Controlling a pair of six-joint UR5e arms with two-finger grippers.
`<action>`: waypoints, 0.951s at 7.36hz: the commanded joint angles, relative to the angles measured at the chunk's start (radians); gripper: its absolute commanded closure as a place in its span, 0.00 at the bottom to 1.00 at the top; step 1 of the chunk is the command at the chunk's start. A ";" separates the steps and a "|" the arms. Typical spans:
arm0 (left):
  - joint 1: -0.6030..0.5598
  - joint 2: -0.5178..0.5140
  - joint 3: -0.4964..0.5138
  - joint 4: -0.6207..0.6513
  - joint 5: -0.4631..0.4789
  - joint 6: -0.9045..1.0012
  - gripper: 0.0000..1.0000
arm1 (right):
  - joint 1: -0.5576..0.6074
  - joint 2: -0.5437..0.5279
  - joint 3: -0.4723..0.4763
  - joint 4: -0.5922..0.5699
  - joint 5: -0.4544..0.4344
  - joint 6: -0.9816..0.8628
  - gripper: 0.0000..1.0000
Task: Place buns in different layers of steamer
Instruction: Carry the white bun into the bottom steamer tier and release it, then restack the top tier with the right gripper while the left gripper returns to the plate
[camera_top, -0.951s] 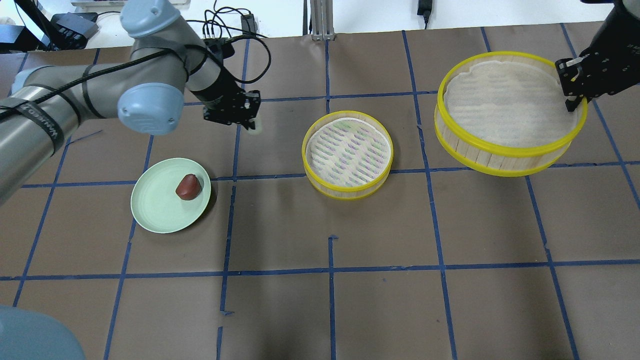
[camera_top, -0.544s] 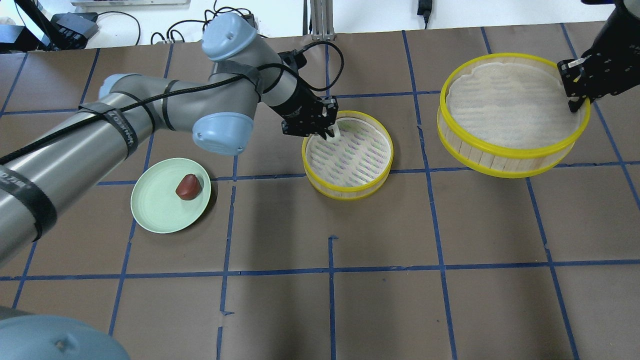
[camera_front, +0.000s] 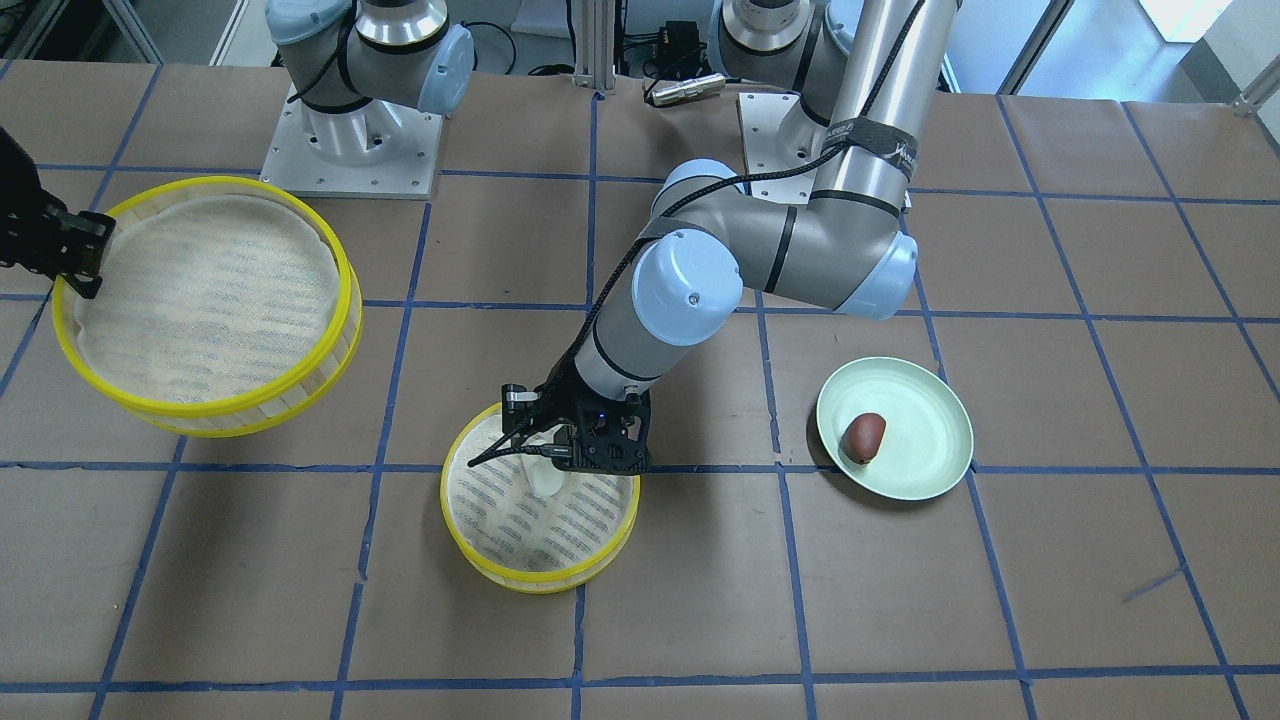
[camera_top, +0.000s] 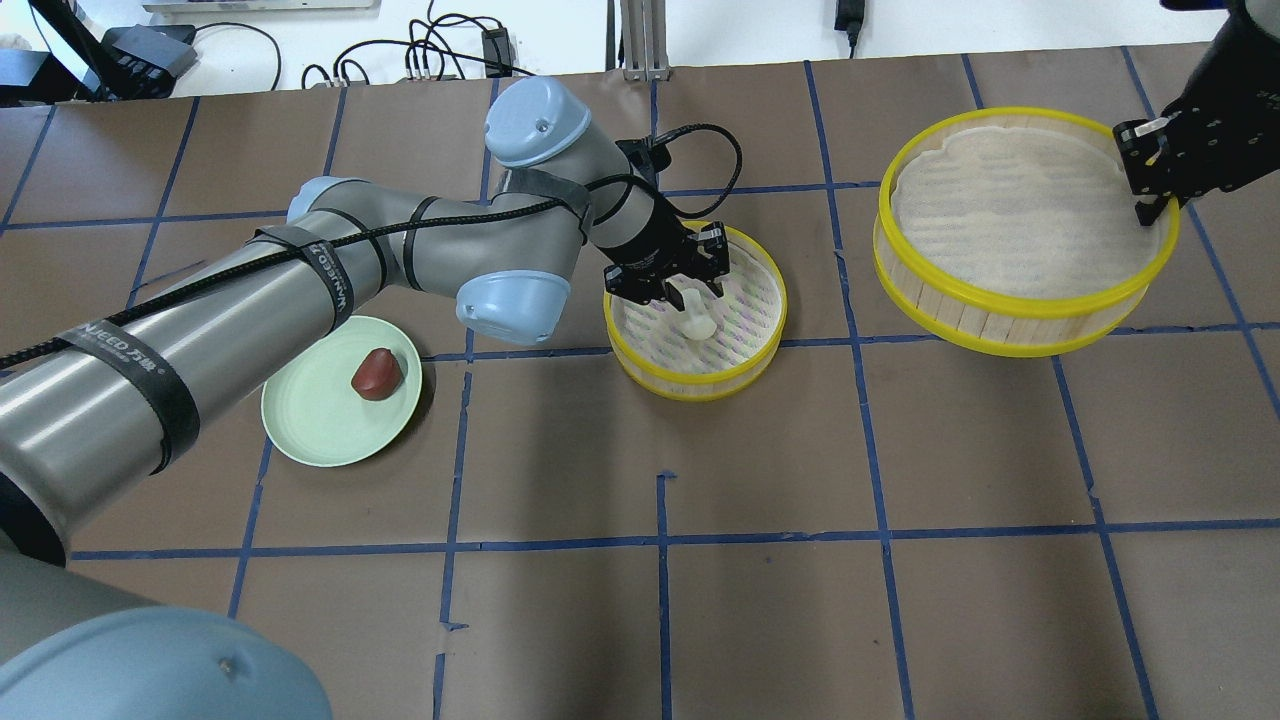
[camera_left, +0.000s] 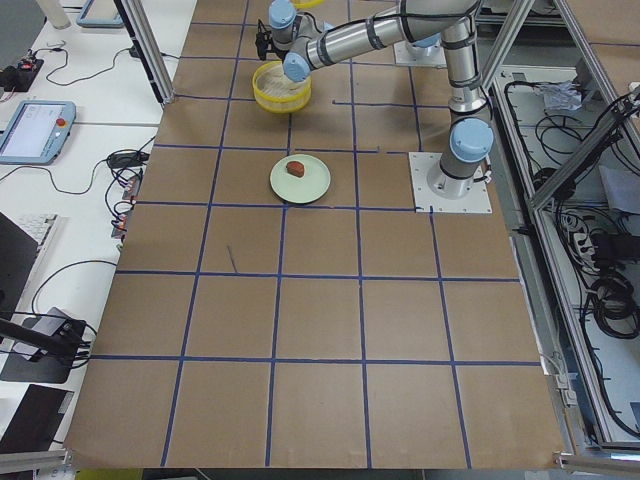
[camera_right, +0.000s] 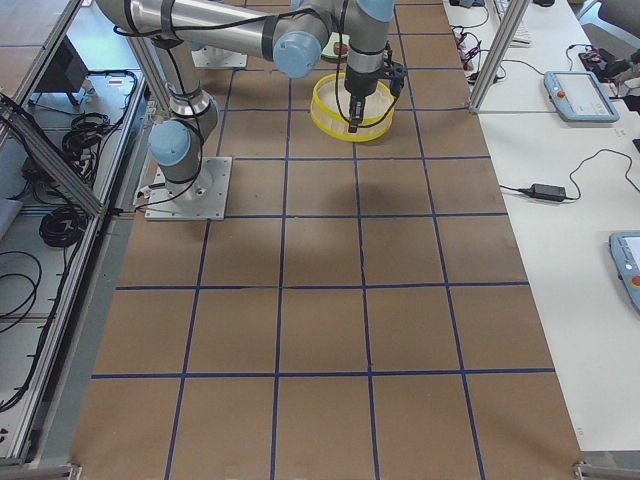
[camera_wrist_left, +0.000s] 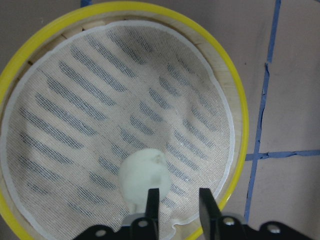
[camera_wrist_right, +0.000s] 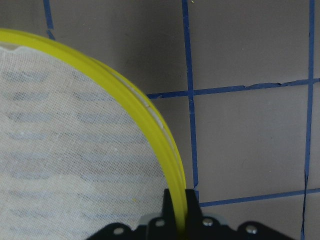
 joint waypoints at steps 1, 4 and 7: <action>0.002 0.039 0.009 -0.005 0.063 0.008 0.11 | 0.002 -0.001 0.000 0.001 0.011 0.003 0.84; 0.231 0.075 -0.028 -0.133 0.282 0.301 0.00 | 0.122 -0.035 0.037 0.007 0.021 0.153 0.82; 0.460 0.092 -0.131 -0.143 0.354 0.639 0.01 | 0.377 0.096 0.042 -0.159 0.019 0.498 0.83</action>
